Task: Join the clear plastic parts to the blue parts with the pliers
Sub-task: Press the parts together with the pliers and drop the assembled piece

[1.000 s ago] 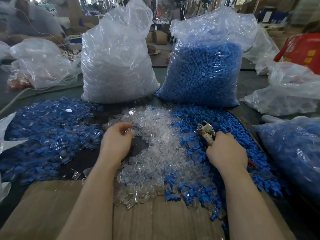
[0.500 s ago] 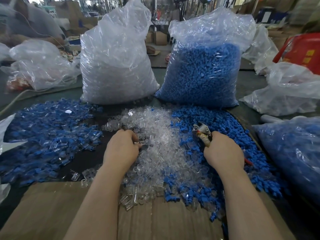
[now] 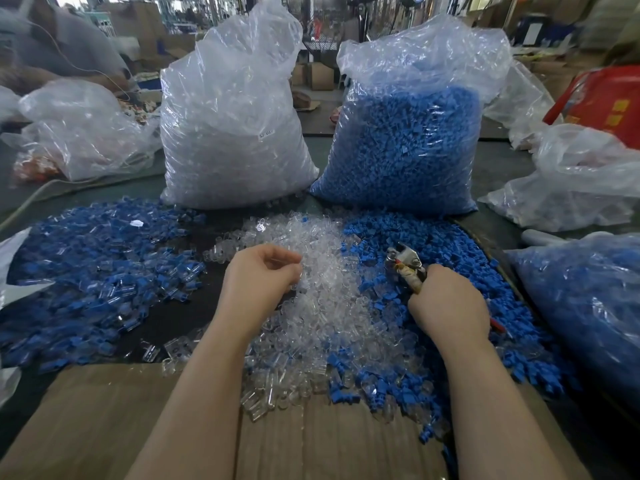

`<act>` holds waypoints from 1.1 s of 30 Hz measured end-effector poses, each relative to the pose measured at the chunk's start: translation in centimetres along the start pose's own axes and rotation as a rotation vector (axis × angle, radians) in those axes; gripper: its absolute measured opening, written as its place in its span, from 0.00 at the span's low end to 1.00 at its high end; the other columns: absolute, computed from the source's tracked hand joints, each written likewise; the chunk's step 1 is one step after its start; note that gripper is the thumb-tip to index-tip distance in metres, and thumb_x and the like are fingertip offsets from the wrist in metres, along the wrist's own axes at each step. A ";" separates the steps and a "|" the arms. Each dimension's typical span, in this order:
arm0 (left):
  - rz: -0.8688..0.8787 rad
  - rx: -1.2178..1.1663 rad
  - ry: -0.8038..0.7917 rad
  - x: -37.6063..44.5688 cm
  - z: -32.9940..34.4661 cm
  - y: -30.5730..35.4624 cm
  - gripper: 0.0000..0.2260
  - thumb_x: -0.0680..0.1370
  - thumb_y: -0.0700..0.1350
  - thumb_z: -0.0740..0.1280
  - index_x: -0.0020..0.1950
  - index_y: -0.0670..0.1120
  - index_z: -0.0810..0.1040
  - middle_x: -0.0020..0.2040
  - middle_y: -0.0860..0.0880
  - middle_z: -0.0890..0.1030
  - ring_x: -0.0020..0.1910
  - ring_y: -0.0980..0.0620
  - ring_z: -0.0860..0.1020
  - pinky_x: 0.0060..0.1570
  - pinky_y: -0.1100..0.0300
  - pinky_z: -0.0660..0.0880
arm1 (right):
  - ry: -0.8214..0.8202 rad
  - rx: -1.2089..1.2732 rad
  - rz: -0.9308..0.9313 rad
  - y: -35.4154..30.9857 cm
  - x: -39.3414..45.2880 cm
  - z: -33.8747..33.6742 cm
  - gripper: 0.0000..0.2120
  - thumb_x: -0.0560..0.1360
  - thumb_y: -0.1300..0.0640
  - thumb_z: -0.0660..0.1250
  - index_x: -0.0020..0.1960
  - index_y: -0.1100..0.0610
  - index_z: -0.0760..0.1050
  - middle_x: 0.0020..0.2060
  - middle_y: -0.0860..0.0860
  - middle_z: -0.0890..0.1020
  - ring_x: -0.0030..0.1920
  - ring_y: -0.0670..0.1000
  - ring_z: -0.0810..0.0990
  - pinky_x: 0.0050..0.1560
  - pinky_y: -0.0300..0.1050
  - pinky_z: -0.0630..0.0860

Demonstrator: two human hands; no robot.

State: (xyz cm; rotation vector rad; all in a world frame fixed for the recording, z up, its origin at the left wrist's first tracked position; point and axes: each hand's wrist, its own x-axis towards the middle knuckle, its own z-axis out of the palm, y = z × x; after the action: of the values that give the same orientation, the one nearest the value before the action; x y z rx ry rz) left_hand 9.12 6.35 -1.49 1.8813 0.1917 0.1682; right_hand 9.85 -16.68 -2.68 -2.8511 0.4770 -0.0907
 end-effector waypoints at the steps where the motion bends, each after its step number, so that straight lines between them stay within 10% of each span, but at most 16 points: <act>1: -0.001 -0.045 -0.002 -0.1 0.2 0.2 0.05 0.74 0.39 0.74 0.44 0.49 0.84 0.39 0.49 0.86 0.44 0.45 0.85 0.51 0.47 0.82 | 0.008 0.005 0.010 -0.1 0.0 0.0 0.10 0.76 0.56 0.66 0.42 0.54 0.65 0.35 0.50 0.70 0.31 0.49 0.67 0.28 0.45 0.59; 9: 0.060 -0.319 0.058 -0.7 1.6 1.8 0.05 0.75 0.37 0.73 0.47 0.46 0.81 0.43 0.50 0.86 0.45 0.51 0.85 0.41 0.64 0.79 | 0.040 0.089 0.003 -0.2 0.1 -0.2 0.05 0.76 0.58 0.64 0.45 0.57 0.68 0.46 0.57 0.77 0.33 0.53 0.70 0.33 0.46 0.64; 16: 0.051 -0.390 0.022 -1.5 3.1 1.9 0.04 0.71 0.40 0.76 0.41 0.48 0.84 0.36 0.53 0.84 0.34 0.61 0.78 0.38 0.69 0.76 | 0.184 0.315 -0.053 -0.5 0.6 -0.1 0.04 0.76 0.55 0.64 0.47 0.53 0.69 0.36 0.50 0.73 0.32 0.49 0.68 0.35 0.47 0.63; 25: -0.074 -0.593 -0.020 -2.0 4.2 2.6 0.04 0.73 0.35 0.74 0.46 0.41 0.82 0.36 0.47 0.85 0.37 0.54 0.84 0.36 0.65 0.79 | 0.133 1.029 -0.261 -3.4 -1.0 -0.6 0.05 0.76 0.54 0.70 0.42 0.52 0.77 0.33 0.49 0.78 0.33 0.46 0.73 0.38 0.47 0.73; 33: -0.104 -0.659 -0.042 -2.2 4.1 3.0 0.04 0.73 0.34 0.74 0.45 0.40 0.82 0.37 0.44 0.86 0.37 0.53 0.85 0.35 0.65 0.80 | 0.142 1.101 -0.402 -4.6 -2.2 -0.5 0.04 0.76 0.58 0.71 0.44 0.53 0.77 0.32 0.45 0.80 0.33 0.44 0.77 0.36 0.37 0.75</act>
State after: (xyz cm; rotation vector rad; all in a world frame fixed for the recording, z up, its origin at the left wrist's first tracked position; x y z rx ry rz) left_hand 8.00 1.14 0.07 1.2151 0.1778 0.1032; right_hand 9.20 -11.87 -1.07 -1.8053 -0.1330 -0.4642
